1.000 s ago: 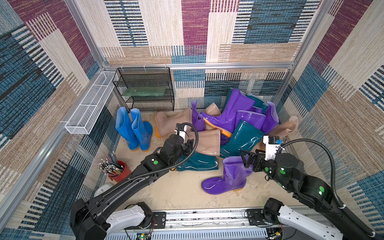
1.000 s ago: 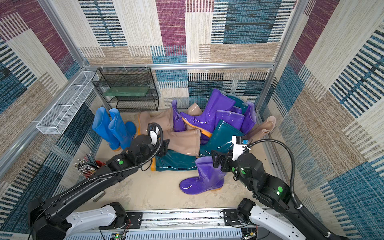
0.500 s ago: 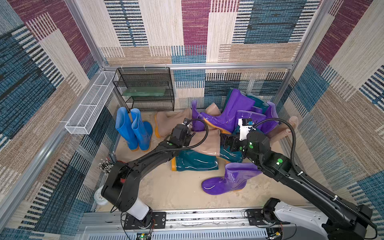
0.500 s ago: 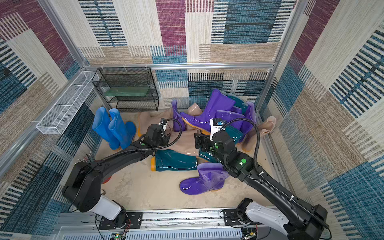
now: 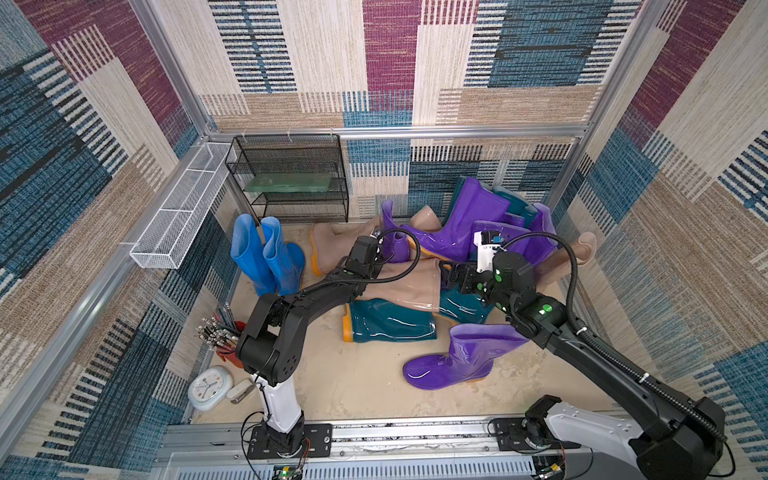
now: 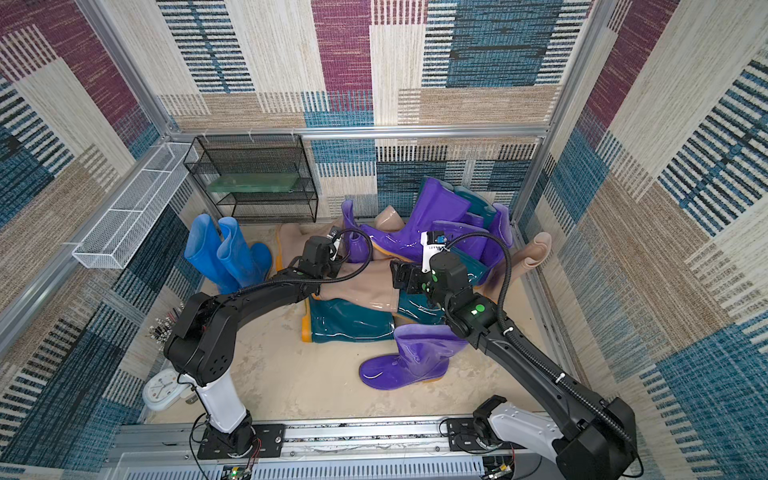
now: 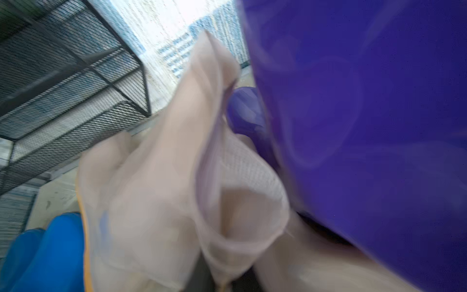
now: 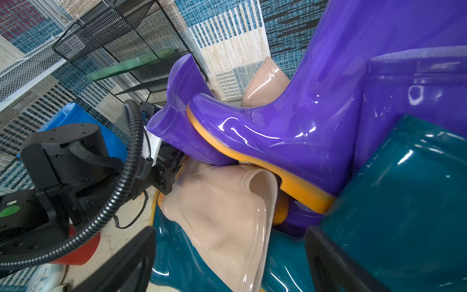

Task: Match and arrange rain boots in pairs
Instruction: Adjust the rain boot at the center of the board.

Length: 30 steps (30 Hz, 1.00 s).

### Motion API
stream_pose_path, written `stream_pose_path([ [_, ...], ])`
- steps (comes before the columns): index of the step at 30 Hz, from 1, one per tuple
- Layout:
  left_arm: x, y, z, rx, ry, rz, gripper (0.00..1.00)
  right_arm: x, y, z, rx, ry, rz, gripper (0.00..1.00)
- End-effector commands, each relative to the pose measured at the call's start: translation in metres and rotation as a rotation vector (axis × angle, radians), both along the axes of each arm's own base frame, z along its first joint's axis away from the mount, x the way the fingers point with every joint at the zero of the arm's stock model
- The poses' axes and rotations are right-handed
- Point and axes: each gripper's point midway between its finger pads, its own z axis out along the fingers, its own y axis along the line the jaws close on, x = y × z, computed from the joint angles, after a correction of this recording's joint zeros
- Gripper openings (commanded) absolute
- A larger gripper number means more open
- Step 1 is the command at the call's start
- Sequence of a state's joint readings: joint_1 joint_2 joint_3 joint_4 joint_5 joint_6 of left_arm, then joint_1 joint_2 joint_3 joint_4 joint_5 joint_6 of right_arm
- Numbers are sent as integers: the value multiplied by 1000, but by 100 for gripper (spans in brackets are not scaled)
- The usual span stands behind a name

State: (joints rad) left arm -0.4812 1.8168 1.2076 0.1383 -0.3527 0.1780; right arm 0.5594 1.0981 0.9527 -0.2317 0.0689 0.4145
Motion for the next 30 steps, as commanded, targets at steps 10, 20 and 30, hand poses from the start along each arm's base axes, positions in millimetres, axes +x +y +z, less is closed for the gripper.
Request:
stream_pose_path([
  [10,-38,49,64,-15,-56,169,0,-3,23,10,68,-2,116,92],
  [20,-81,89,64,-45,-45,288,0,-13,37,15,93,17,193,91],
  [30,-100,156,84,-74,-113,519,0,-17,44,16,95,16,232,90],
])
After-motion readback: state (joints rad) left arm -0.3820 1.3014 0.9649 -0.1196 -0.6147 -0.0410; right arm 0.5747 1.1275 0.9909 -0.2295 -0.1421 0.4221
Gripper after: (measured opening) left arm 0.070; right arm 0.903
